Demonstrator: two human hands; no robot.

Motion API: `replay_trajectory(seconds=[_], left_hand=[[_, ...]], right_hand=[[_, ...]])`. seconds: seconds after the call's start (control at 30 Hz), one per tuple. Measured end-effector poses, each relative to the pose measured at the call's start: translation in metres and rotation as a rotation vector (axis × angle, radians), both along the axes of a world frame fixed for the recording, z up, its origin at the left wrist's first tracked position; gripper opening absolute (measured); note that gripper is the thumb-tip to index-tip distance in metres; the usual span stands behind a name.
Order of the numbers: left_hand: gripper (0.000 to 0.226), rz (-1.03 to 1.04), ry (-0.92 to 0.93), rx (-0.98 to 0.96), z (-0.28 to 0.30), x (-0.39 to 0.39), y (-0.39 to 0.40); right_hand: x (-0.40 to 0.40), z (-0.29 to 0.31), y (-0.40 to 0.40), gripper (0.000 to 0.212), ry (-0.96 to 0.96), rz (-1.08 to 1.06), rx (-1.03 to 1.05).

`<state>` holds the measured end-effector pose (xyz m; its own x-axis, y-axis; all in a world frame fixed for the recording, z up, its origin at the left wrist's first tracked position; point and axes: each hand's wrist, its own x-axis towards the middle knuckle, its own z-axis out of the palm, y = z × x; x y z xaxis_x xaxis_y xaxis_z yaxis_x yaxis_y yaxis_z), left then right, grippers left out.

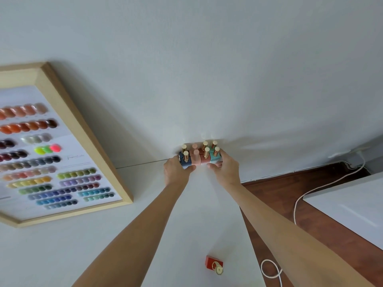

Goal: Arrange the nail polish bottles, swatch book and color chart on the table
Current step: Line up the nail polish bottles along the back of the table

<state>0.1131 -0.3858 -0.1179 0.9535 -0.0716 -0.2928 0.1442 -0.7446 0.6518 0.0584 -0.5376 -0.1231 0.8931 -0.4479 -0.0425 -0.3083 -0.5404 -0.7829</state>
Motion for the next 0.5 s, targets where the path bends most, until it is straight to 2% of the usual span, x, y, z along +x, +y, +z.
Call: replay_trajectory(seconds=[0.17,0.23,0.4,0.5], left_hand=[[0.061,-0.018,0.059,0.011,0.014,-0.025,0.015],[0.069,-0.06,0.051,0.013,0.022,-0.044,0.023],[0.05,-0.309,0.072,-0.074,0.046,-0.104,0.045],[0.038,-0.464,0.083,-0.114,0.058,-0.141,0.059]], right_hand=[[-0.035,0.014,-0.003,0.055,0.122,0.008,0.005],[-0.059,0.023,-0.003,0.05,0.149,0.025,0.03],[-0.132,0.049,0.005,0.025,0.188,0.148,0.117],[-0.175,0.065,0.013,0.017,0.216,0.21,0.141]])
